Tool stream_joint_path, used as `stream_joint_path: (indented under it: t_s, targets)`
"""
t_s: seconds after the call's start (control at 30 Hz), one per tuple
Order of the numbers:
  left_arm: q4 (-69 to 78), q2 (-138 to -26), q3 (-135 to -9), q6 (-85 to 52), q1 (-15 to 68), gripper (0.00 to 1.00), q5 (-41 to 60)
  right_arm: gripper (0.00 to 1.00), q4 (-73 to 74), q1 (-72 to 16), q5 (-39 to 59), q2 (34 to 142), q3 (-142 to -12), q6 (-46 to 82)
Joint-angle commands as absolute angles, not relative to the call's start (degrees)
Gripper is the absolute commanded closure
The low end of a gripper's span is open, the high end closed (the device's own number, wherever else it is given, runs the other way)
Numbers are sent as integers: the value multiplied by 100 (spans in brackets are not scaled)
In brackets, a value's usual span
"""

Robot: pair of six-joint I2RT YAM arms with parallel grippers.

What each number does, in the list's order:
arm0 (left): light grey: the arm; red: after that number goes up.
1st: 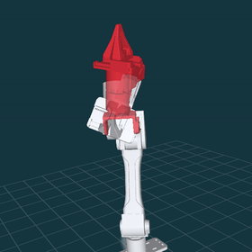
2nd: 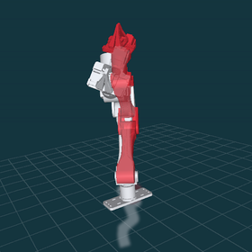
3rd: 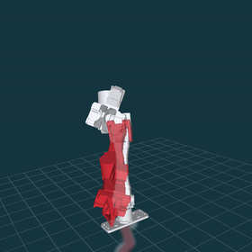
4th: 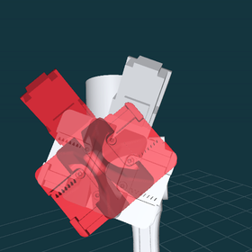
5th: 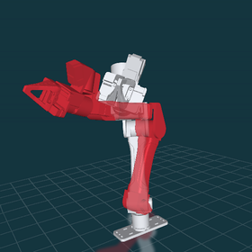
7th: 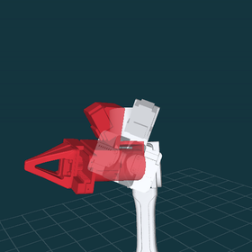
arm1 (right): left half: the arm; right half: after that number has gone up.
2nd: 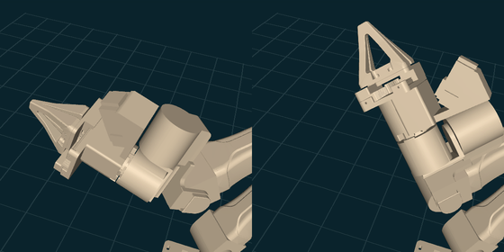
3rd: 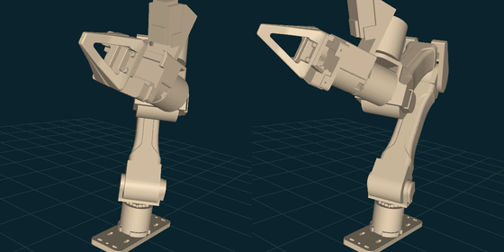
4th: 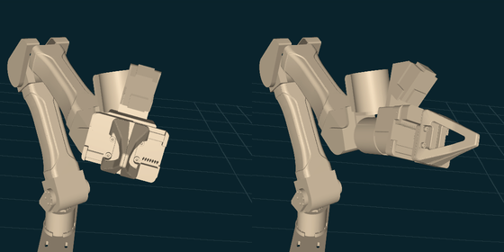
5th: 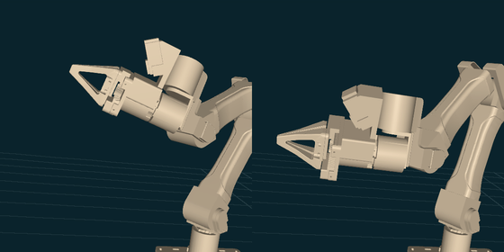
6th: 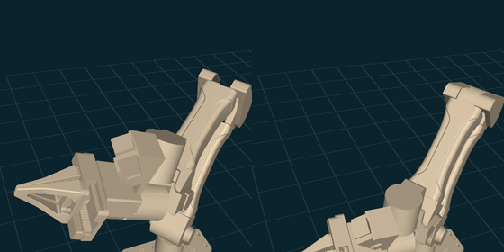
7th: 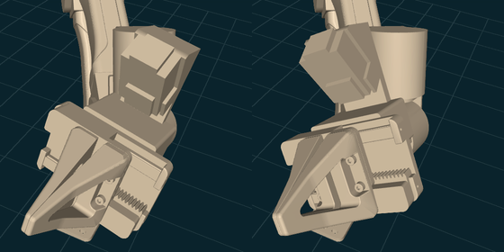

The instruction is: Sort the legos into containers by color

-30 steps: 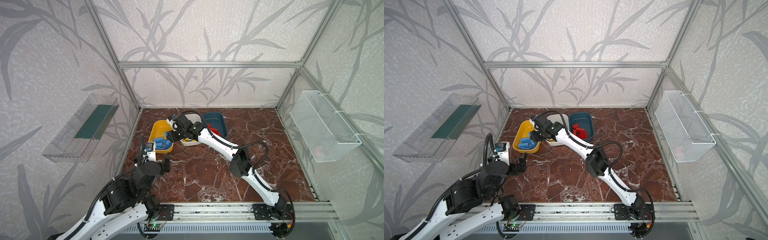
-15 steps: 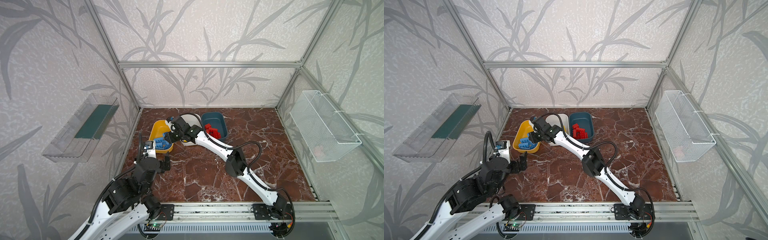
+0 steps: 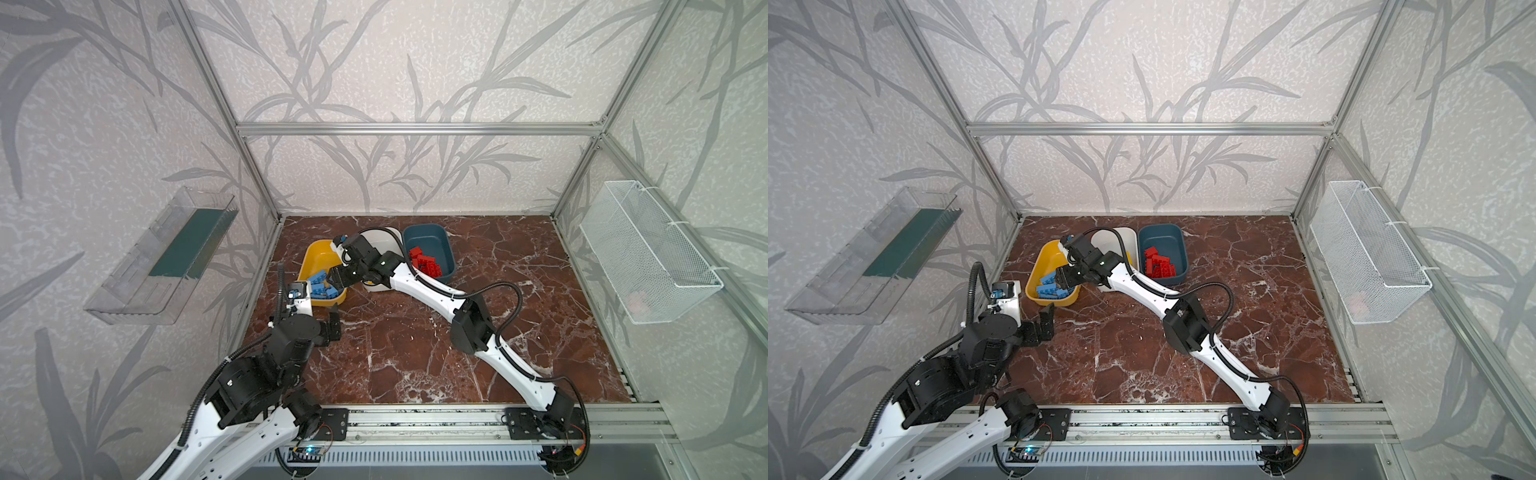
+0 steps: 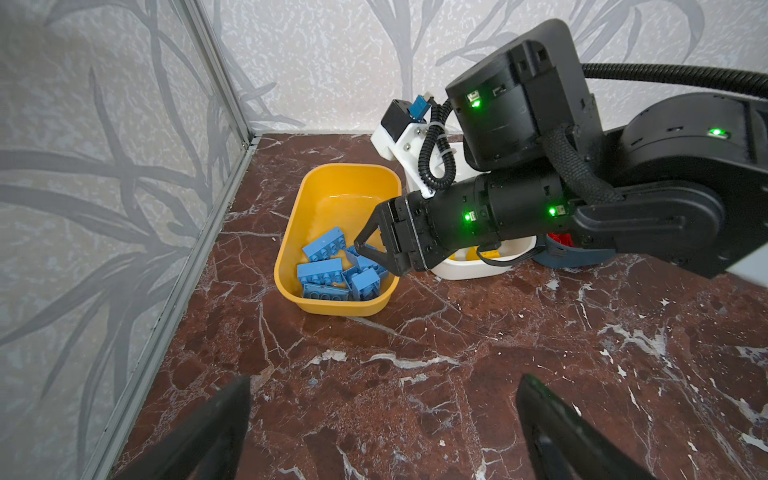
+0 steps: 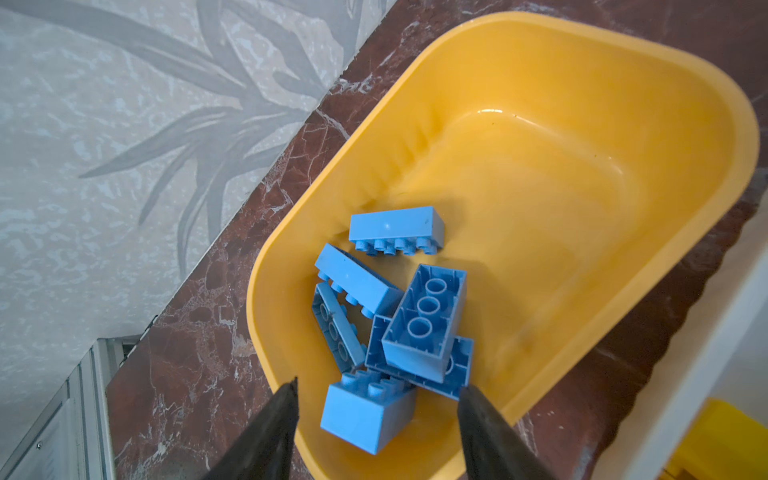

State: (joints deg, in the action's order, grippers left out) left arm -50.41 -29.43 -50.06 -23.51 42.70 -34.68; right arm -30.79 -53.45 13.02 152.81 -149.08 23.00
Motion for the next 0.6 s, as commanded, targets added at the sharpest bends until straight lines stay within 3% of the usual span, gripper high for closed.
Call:
stream_joint_path:
  t_s: [0.0,0.27,0.57]
  targets:
    - [-4957,-2862,-4903,-2285,4237,1,-3848,37,-2896,-5326,1283,14521,-14596,2052]
    - [-4890,-2451,-4751,-2417,4241,1,-4448,25,-2913,-5270,950,12817,-12672,1491]
    - [-4103,-1852,-4076,-2007,4237,1,-4422,13,-1461,-4715,372,9582,-8321,1179]
